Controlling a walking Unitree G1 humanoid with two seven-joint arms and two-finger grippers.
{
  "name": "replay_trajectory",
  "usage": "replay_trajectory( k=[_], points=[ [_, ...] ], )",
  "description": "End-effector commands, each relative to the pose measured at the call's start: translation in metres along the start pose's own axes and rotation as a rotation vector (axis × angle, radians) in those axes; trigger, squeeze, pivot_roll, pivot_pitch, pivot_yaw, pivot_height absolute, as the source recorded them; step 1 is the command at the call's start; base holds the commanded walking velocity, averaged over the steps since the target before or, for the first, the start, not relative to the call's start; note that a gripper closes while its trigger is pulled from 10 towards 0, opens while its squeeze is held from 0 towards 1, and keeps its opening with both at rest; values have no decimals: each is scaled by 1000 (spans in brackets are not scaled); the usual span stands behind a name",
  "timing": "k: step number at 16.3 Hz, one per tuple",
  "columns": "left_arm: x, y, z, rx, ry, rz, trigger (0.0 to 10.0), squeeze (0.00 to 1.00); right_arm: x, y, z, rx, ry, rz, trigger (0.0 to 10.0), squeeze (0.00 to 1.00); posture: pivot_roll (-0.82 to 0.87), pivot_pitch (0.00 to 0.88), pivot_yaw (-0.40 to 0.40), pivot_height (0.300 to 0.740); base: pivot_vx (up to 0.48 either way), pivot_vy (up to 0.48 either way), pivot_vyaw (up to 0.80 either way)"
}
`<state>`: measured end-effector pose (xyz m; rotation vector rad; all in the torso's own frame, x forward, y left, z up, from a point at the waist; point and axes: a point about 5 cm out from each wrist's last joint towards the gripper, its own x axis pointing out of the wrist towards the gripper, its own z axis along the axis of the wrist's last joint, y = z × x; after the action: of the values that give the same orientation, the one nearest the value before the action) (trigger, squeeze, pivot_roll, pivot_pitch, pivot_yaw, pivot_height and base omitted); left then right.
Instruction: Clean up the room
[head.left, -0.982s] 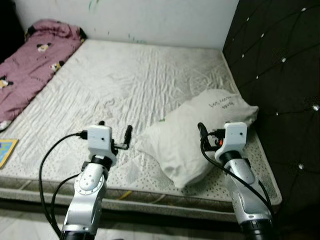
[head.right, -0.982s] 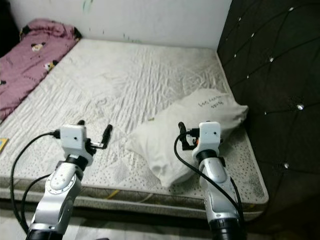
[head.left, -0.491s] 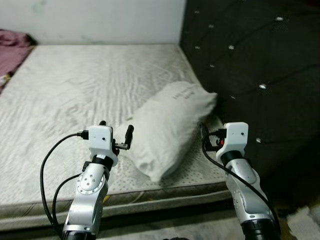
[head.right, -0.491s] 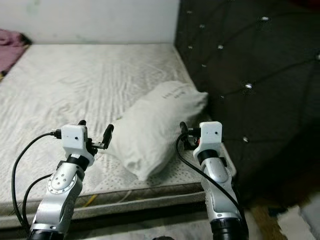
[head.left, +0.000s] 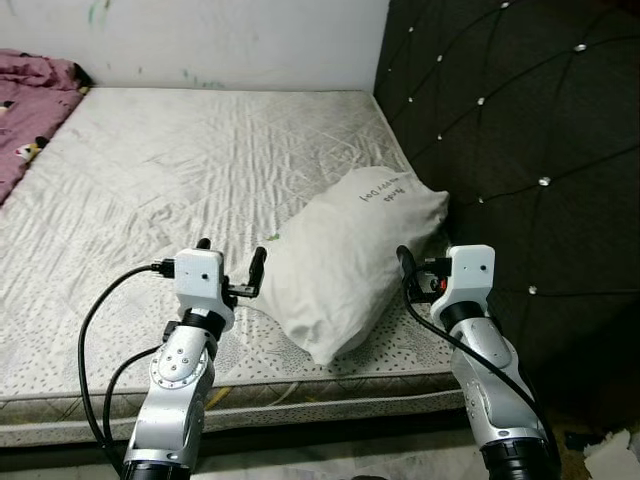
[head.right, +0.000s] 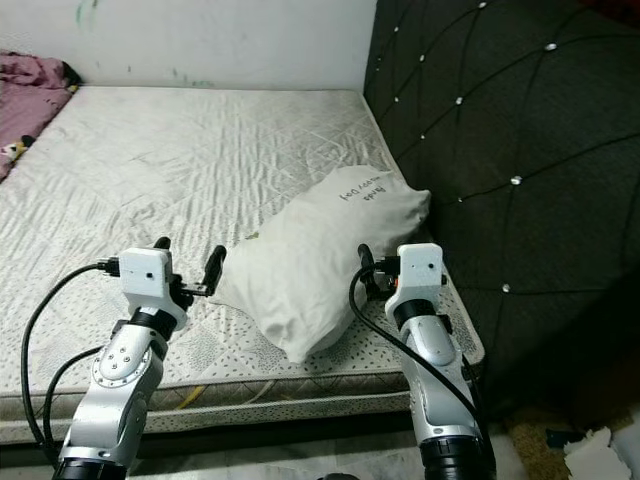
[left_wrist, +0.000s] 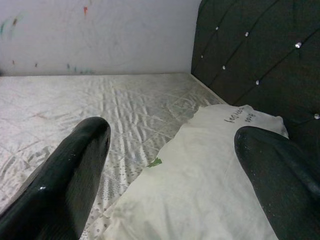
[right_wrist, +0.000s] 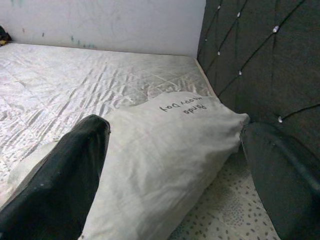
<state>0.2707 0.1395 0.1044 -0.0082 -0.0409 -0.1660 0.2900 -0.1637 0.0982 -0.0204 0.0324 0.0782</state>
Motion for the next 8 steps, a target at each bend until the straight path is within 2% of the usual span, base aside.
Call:
replay_trajectory(
  k=[1, 8],
  points=[
    [0, -1, 0, -3, 3, -3, 10000, 0, 2, -1, 2, 3, -2, 2, 10000, 0, -6, 0, -27, 740, 0, 0, 0],
    [1, 0, -1, 0, 14, 11, 10000, 0, 2, -1, 2, 7, -3, 3, 10000, 0, -8, 0, -27, 740, 0, 0, 0]
  ],
)
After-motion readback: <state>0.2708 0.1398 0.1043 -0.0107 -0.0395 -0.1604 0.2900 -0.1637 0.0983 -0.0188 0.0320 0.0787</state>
